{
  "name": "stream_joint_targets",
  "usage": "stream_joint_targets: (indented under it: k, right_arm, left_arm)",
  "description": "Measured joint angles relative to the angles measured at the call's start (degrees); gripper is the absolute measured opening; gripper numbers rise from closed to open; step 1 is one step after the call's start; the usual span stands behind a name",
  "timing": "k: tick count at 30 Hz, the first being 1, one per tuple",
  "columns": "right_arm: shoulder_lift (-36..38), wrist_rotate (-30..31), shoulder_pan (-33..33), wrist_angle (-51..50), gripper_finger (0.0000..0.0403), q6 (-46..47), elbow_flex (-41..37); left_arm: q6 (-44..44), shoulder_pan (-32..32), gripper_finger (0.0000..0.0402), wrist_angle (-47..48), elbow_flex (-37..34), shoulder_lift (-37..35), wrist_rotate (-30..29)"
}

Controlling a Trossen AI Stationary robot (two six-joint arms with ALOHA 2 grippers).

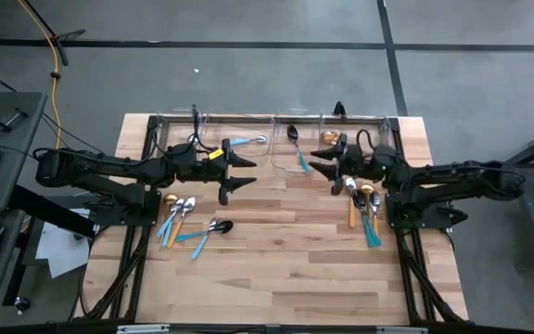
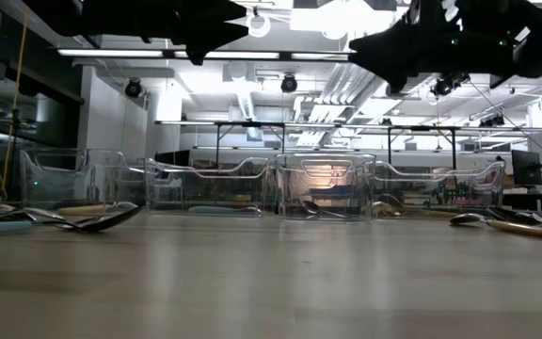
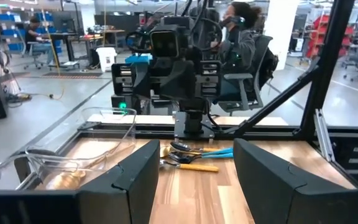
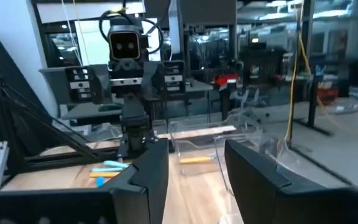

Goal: Sort silverware by color (type)
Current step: Put the black spoon into the middle right transparent bin

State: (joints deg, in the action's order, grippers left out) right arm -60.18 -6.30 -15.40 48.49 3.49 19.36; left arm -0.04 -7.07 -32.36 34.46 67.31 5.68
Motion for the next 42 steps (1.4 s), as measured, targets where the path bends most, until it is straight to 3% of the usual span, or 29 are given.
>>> stream_joint_targets:
  k: [6,11,15,24,42]
  right_arm:
    - [-2.35,1.83,4.04,-0.57,0.0142,-3.81,1.48]
    - [-3.77,1.83,5.75,-0.70,0.0142,-3.70,1.52]
    - [-3.76,1.83,5.84,0.11,0.0142,-3.42,1.52]
    - [-3.85,1.87,6.13,0.73,0.0142,-0.45,1.54]
    - [-3.89,1.87,7.33,2.52,0.0142,-2.05,1.57]
  left_arm:
    - [0.15,0.00,0.0193,-0.02,-0.40,0.00,-0.01]
    - [-1.72,-0.53,0.0193,-11.53,-8.54,-2.82,-1.23]
    - [-4.02,-2.41,0.0193,-17.10,-15.82,-10.50,-2.43]
    - [-4.35,-2.58,0.0193,-3.52,-18.68,-23.00,4.17]
    - [-2.25,-2.60,0.0193,-3.48,-18.56,-22.21,2.11]
